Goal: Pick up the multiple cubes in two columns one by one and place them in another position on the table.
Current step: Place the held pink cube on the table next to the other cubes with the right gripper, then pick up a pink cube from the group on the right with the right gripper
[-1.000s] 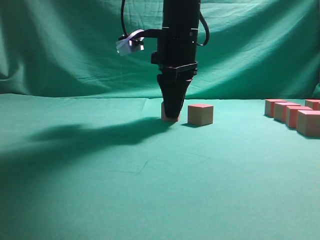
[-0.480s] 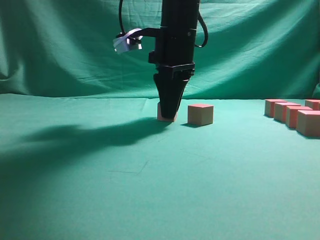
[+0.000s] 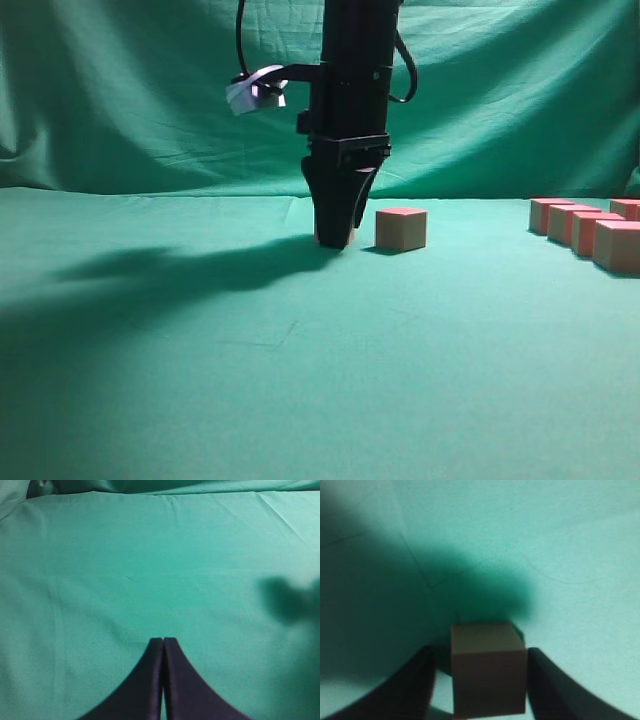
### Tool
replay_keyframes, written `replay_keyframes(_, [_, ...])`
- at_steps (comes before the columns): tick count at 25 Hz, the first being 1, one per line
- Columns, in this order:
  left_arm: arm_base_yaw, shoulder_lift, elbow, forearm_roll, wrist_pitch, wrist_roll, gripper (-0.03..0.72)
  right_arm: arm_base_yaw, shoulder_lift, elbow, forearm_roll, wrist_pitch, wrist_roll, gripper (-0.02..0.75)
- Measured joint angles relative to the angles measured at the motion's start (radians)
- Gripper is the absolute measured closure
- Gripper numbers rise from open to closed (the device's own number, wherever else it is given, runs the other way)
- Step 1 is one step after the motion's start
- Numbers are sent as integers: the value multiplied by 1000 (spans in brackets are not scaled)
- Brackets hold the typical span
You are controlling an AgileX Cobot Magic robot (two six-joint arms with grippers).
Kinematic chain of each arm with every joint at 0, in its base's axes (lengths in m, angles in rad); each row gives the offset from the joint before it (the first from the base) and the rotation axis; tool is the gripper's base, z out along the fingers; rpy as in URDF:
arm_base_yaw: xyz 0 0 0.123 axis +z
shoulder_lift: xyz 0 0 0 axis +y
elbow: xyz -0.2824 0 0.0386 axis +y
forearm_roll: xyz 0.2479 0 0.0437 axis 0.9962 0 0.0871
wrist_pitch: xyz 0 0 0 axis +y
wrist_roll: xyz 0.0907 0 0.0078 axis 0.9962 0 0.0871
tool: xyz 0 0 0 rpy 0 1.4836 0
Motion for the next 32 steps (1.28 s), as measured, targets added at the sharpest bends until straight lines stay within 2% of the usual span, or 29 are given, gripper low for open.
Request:
replay_keyframes(4, [0, 0, 0, 0, 0, 0, 688, 0, 0, 0, -1, 2, 32, 125])
replay_keyframes(5, [0, 0, 0, 0, 0, 0, 688, 0, 0, 0, -2, 2, 50, 97])
replay_keyframes(8, [0, 0, 0, 0, 0, 0, 688, 0, -6, 0, -20, 2, 88, 97])
replay_keyframes(9, [0, 0, 0, 0, 0, 0, 688, 0, -11, 0, -26, 4, 95, 52])
replay_keyframes(18, [0, 0, 0, 0, 0, 0, 688, -2, -183, 0, -54, 46, 183, 66])
replay_keyframes(24, [0, 0, 0, 0, 0, 0, 688, -2, -348, 0, -79, 68, 391, 66])
replay_keyframes(25, [0, 0, 0, 0, 0, 0, 688, -2, -375, 0, -89, 70, 436, 109])
replay_keyframes(27, [0, 0, 0, 0, 0, 0, 688, -2, -441, 0, -108, 74, 539, 124])
replay_keyframes(28, [0, 0, 0, 0, 0, 0, 688, -2, -475, 0, -122, 76, 574, 172])
replay_keyframes(29, [0, 0, 0, 0, 0, 0, 688, -2, -503, 0, -137, 78, 611, 187])
replay_keyframes(32, [0, 0, 0, 0, 0, 0, 688, -2, -612, 24, -169, 82, 694, 181])
